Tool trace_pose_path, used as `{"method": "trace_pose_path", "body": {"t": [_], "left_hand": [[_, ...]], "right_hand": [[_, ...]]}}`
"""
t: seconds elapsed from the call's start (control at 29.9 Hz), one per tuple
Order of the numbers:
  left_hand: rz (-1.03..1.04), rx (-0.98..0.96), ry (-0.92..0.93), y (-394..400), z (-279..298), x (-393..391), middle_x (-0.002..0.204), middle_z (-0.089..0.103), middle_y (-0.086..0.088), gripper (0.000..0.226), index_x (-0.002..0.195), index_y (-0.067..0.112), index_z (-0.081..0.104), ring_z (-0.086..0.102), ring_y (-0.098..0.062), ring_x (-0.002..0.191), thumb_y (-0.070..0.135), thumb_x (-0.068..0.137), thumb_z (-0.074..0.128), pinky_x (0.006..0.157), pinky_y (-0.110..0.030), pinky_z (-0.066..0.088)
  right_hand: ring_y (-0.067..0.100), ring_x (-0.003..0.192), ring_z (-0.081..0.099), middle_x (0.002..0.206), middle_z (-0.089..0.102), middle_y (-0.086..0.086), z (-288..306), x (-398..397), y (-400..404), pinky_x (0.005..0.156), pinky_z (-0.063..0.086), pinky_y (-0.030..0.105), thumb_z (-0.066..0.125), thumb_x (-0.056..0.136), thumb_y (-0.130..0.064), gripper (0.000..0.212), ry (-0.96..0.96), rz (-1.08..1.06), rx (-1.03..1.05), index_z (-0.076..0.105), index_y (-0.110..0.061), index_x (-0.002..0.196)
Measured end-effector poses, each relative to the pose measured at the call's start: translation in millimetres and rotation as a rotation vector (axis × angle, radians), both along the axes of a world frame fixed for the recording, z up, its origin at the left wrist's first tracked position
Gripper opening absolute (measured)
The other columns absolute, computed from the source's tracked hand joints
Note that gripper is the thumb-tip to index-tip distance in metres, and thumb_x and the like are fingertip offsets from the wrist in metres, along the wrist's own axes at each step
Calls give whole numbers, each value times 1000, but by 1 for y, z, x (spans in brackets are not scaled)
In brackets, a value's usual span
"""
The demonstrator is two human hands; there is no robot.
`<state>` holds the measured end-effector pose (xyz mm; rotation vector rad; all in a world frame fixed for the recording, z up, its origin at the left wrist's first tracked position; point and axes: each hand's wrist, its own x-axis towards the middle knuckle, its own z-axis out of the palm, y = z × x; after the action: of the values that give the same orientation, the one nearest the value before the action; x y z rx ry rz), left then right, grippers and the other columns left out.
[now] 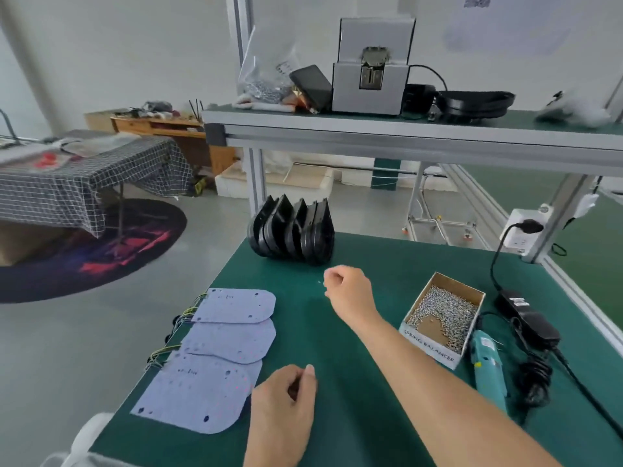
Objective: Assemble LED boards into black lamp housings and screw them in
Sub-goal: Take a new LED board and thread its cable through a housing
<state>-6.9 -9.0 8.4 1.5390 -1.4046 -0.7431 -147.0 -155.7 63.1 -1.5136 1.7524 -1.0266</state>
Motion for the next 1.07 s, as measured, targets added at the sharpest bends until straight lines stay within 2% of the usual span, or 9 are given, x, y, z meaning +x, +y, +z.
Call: {"method": "trace_pose_path", "body": {"t": [0.1, 0.17, 0.23, 0.3, 0.4, 0.5, 0.74, 0.9, 1.07], "left_hand": [[19, -6, -9, -2, -3, -1, 58, 59, -5, 36, 62, 7, 63, 52, -20, 57, 22, 95, 68, 59, -25, 43], [25, -15, -16, -4, -4, -1, 56, 60, -3, 36, 61, 8, 63, 55, -20, 58, 21, 94, 70, 60, -29, 46], [29, -27, -17, -5, -6, 0, 54, 58, -4, 37, 59, 8, 62, 52, -18, 54, 20, 93, 72, 56, -26, 43], [29, -33, -14, -6, -6, 1, 53, 57, -5, 38, 58, 8, 62, 47, -13, 50, 20, 92, 72, 53, -20, 39], [22, -26, -10, -7, -6, 1, 55, 59, -5, 37, 58, 8, 64, 51, -15, 52, 20, 92, 73, 55, -21, 40], [14, -38, -7, -7, -6, 1, 54, 58, -4, 37, 58, 8, 64, 47, -9, 50, 19, 91, 74, 54, -20, 39], [1, -53, 17, -5, -7, 1, 56, 58, -4, 37, 60, 9, 63, 46, -10, 53, 22, 93, 73, 58, -23, 41], [-29, -62, 21, -3, -4, 2, 56, 53, -5, 41, 62, 6, 57, 40, -7, 54, 26, 96, 68, 59, -32, 41], [-33, -85, -8, 1, -2, 2, 53, 36, 1, 48, 63, 5, 43, 32, -11, 56, 30, 99, 63, 57, -36, 33]], "right_hand": [[25, 68, 57, 69, 55, 0, 11, 12, -52, 60, 43, 36, 45, 103, -22, 31, -3, -80, -42, 53, -17, 73], [26, 76, 52, 81, 54, 5, 17, 23, -78, 64, 39, 36, 46, 105, -27, 31, 17, -100, -64, 48, -21, 75], [31, 106, 62, 117, 64, 11, 20, 31, -94, 84, 49, 39, 48, 108, -33, 23, 32, -98, -25, 66, -19, 112], [34, 114, 66, 130, 66, 12, 18, 35, -102, 92, 54, 42, 51, 108, -31, 37, 38, -117, 2, 61, -6, 134], [33, 86, 71, 99, 72, 12, 12, 33, -109, 78, 61, 43, 53, 105, -21, 22, 59, -105, -15, 67, -4, 103], [29, 65, 54, 70, 55, 7, 9, 29, -114, 58, 43, 34, 53, 103, -17, 31, 134, -153, -74, 46, -11, 73], [27, 92, 68, 98, 74, 3, 16, -1, -89, 76, 52, 35, 53, 106, -27, 24, 273, -136, -209, 71, -13, 112], [18, 66, 58, 72, 62, -5, 20, -25, -12, 60, 43, 34, 59, 104, -25, 19, 420, -67, -362, 65, -18, 86], [19, 63, 61, 76, 59, -8, 4, -26, 119, 55, 51, 39, 73, 94, -23, 8, 663, 60, -396, 69, -23, 87]]}}
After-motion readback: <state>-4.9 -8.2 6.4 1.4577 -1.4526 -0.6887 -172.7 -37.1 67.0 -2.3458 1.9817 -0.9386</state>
